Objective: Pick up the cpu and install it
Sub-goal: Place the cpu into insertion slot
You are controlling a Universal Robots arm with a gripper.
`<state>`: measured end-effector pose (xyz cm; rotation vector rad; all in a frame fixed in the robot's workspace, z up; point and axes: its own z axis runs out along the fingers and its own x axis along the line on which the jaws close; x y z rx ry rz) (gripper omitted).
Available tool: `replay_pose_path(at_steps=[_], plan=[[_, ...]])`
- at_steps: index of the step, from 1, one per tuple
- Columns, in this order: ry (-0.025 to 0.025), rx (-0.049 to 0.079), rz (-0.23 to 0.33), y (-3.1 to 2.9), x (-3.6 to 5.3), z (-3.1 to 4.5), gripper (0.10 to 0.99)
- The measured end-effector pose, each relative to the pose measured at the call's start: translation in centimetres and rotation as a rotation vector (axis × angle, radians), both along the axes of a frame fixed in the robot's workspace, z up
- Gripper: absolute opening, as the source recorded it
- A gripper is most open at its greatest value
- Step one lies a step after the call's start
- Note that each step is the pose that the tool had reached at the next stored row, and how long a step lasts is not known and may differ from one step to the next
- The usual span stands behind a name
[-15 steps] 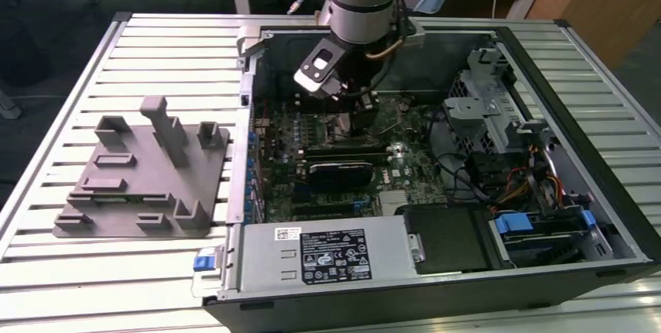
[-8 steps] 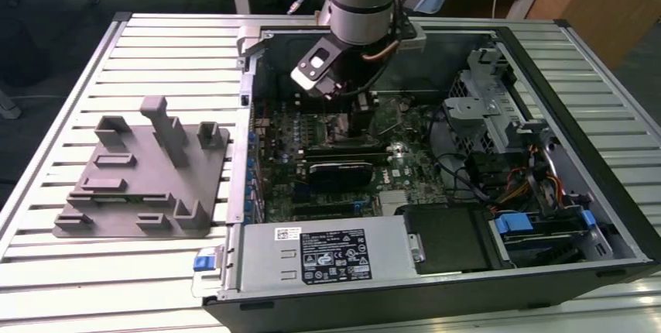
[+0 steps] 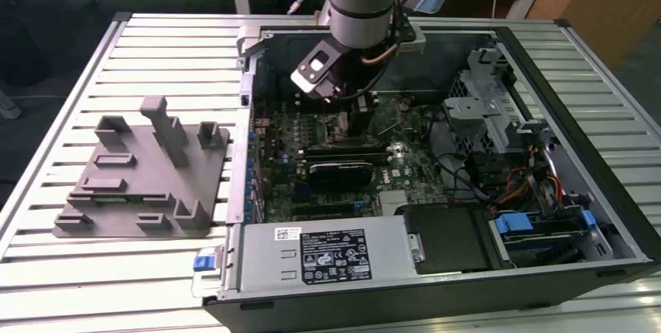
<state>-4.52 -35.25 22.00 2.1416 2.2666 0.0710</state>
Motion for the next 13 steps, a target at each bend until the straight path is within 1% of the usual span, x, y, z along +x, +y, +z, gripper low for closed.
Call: replay_pose_path(at_steps=[4,5,9,13], plan=[[-0.0058,0.004,-0.012,0.0,-0.04,-0.24,0.541],[-0.0066,0.004,-0.017,0.0,-0.04,-0.3,0.541],[-0.0075,0.004,-0.051,-0.01,-0.06,-0.48,0.541],[-0.0076,0.004,-0.072,0.0,-0.06,-0.57,0.541]])
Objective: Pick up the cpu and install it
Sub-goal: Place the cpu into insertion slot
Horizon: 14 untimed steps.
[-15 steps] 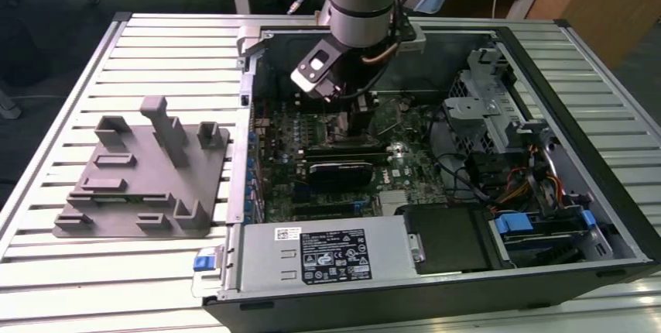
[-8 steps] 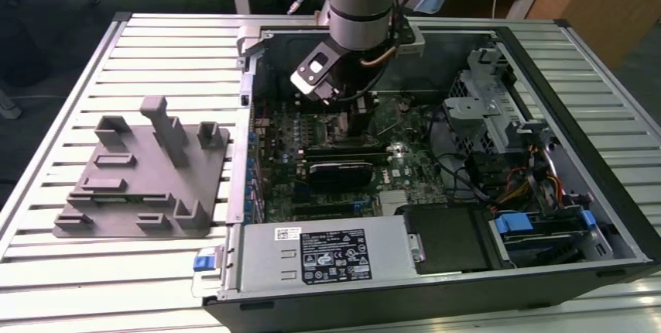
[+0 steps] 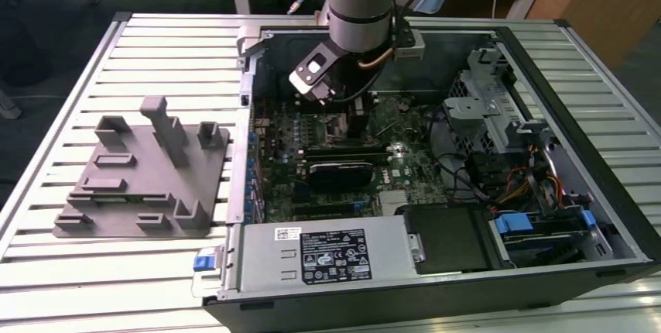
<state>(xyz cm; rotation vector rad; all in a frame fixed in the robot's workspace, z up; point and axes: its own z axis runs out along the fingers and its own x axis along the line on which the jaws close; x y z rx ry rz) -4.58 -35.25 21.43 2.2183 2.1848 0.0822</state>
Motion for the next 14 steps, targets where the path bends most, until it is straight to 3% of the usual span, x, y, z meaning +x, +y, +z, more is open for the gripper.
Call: replay_pose_path(at_steps=[14], plan=[[-0.0009,0.001,-0.017,0.24,0.0,-0.96,0.541]])
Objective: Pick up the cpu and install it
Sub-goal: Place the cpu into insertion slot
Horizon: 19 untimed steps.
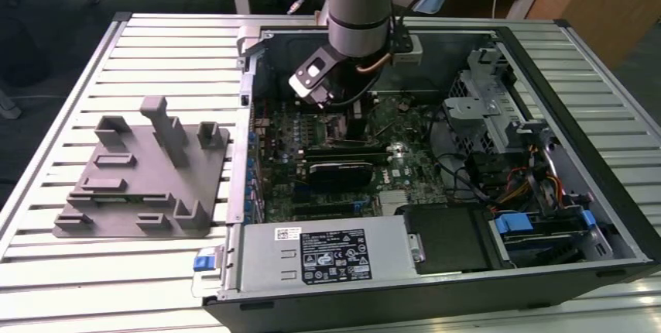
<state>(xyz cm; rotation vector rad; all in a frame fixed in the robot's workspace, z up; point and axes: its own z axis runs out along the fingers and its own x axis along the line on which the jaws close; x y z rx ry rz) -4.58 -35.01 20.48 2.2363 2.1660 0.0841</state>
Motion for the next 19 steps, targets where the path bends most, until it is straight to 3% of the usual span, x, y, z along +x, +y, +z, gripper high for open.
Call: replay_pose_path(at_steps=[19], plan=[[-0.0003,0.0,-0.004,0.53,-0.3,-0.76,0.541]])
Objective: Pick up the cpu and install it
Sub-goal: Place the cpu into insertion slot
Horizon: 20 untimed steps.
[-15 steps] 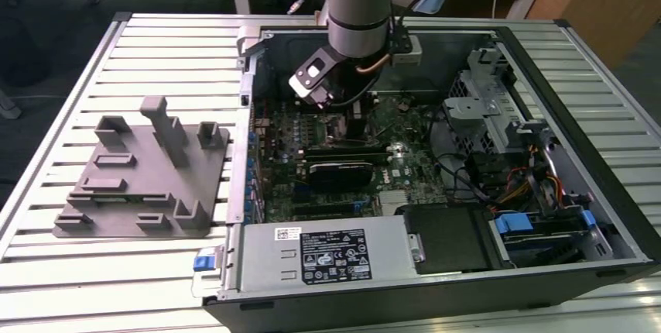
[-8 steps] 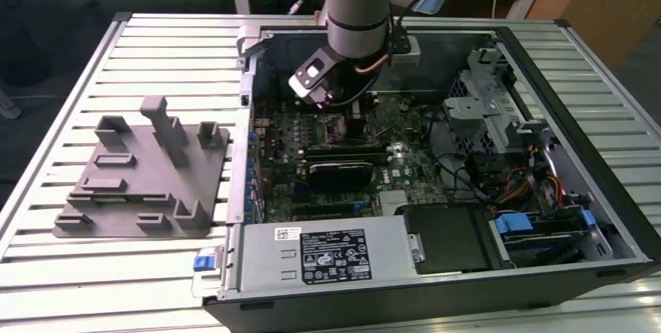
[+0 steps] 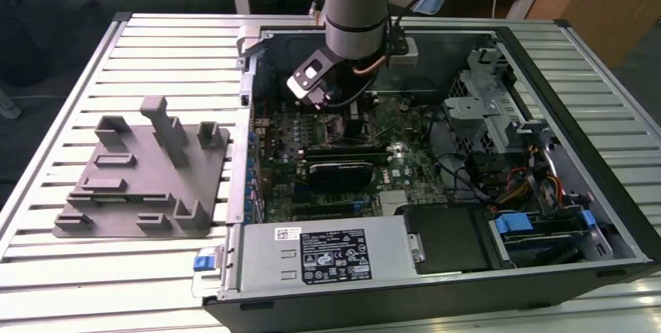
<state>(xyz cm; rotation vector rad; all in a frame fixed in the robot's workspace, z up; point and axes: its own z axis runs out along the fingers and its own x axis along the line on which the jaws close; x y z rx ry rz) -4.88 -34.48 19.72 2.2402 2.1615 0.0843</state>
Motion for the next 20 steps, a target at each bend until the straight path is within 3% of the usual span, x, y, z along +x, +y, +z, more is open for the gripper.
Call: replay_pose_path(at_steps=[20], plan=[[0.0,-0.002,0.016,0.0,-0.11,-0.29,0.541]])
